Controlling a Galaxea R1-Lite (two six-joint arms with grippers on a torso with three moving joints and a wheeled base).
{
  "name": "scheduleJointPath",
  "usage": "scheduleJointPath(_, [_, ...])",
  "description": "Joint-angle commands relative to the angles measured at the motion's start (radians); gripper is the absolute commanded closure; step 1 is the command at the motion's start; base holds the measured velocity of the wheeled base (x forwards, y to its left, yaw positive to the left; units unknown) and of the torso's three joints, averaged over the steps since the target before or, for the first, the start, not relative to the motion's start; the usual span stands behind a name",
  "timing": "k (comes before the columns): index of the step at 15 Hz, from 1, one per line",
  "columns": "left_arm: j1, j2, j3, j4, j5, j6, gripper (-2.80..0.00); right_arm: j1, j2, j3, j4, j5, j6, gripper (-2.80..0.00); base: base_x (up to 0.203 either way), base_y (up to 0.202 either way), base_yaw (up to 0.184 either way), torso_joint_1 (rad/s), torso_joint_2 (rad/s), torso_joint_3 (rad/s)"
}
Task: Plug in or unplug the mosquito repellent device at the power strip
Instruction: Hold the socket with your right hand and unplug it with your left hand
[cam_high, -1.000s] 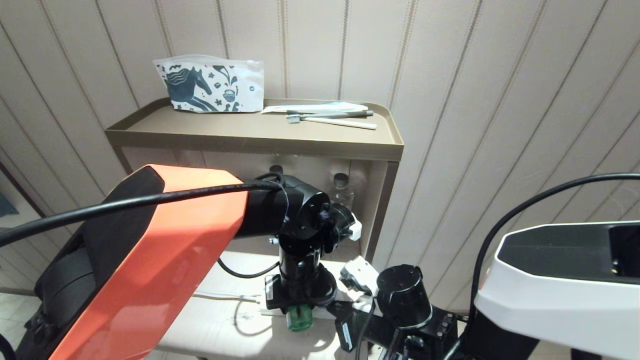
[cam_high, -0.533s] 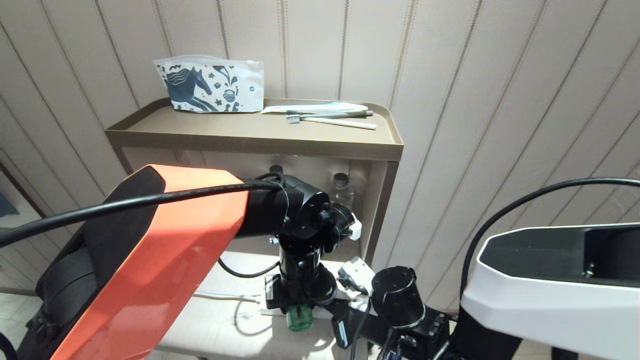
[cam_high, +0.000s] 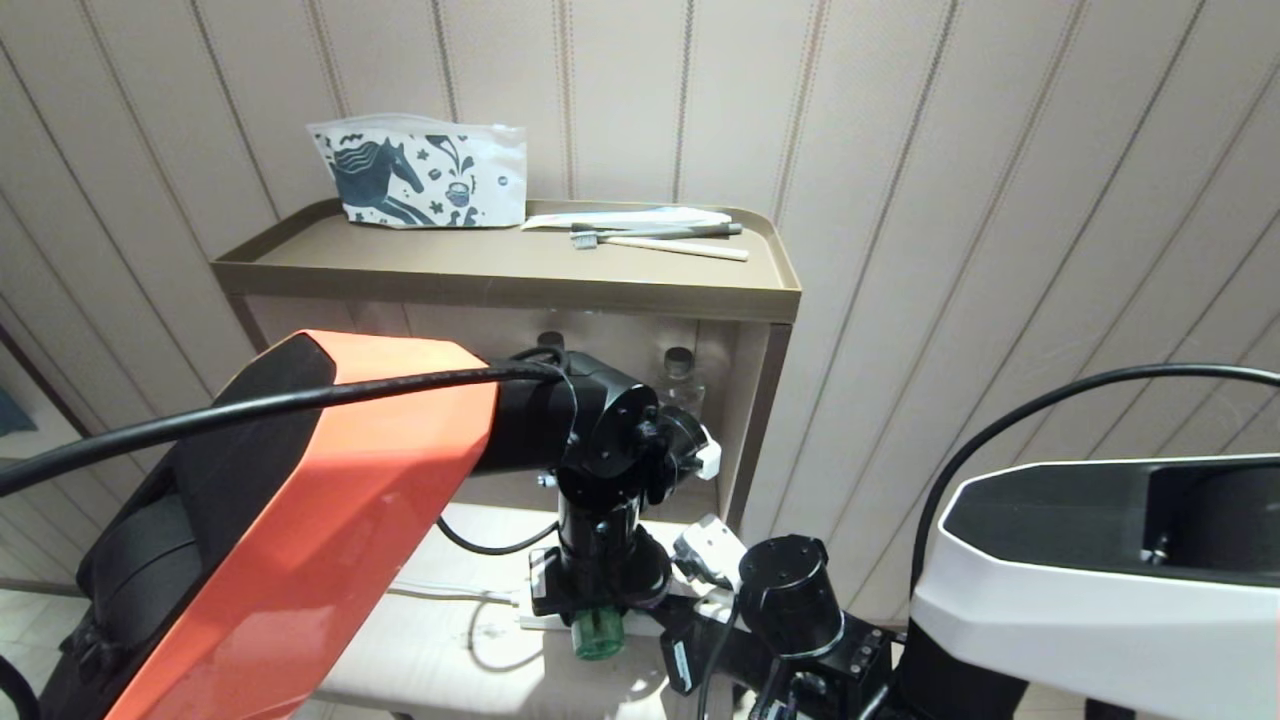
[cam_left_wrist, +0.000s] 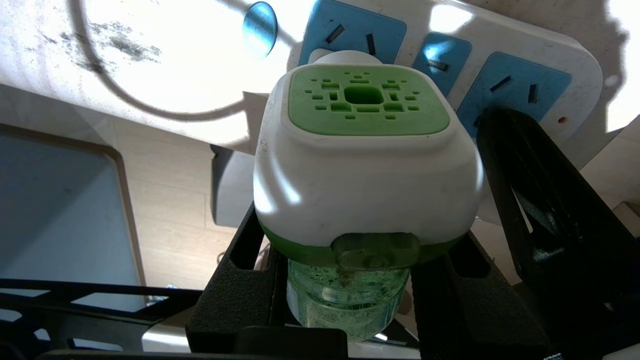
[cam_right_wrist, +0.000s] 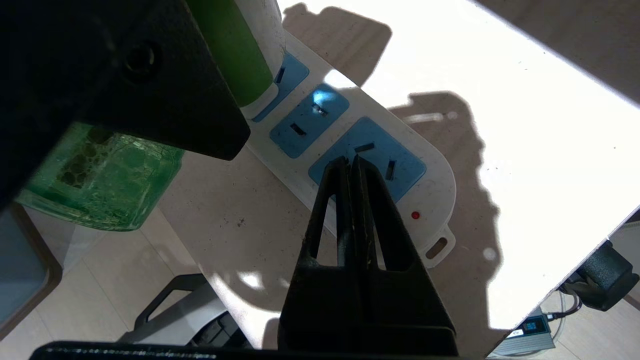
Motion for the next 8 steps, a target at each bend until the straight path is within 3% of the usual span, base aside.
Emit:
scheduleJointPath(1, [0.000,0.000,-0.001,0.005,0.000,-0.006,0.00,0.000,0.017,0.000,0.000,0.001,0.001,0.00,0.000,0.000,0.000,0.000,0.00,0.000])
scheduleJointPath(8, [0.000,0.000,-0.001,0.005,0.000,-0.006,0.00,0.000,0.017,0.000,0.000,0.001,0.001,0.00,0.000,0.000,0.000,0.000,0.00,0.000])
